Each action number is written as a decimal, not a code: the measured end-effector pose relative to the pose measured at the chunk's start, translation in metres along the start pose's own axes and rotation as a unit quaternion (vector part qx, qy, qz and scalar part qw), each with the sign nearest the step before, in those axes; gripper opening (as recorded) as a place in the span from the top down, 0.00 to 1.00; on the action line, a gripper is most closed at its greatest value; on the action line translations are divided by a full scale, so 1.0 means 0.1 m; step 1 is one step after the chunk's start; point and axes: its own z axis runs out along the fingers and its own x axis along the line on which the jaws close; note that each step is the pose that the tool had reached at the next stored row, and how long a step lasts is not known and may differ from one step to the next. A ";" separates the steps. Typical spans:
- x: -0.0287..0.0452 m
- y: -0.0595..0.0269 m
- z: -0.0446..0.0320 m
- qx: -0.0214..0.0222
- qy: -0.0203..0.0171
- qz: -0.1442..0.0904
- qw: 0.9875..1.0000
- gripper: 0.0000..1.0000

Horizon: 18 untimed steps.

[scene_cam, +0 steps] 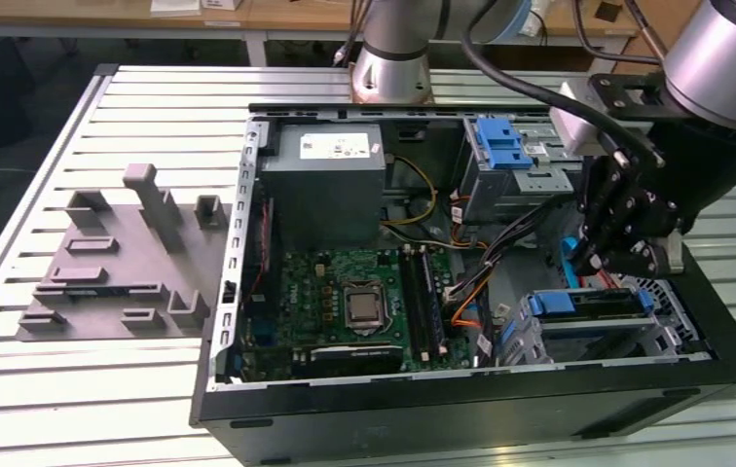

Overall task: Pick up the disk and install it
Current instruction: 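Insert the second disk wire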

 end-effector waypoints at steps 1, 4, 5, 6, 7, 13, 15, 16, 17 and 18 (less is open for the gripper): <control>0.023 -0.001 0.002 0.000 0.000 0.000 1.000 0.84; 0.057 -0.002 0.008 0.000 0.000 0.000 1.000 0.84; 0.065 -0.003 0.012 0.000 0.000 0.000 1.000 0.84; 0.068 -0.007 0.018 0.000 0.000 0.000 1.000 0.84; 0.071 -0.012 0.022 0.000 0.000 0.000 1.000 0.84; 0.117 -0.024 0.041 0.000 0.000 0.000 1.000 0.84; 0.127 -0.025 0.048 0.000 0.000 0.000 1.000 0.84; 0.128 -0.025 0.052 0.000 0.000 0.000 1.000 0.84; 0.128 -0.025 0.054 0.000 0.000 0.000 1.000 0.84; 0.128 -0.026 0.055 0.000 0.000 0.000 1.000 0.84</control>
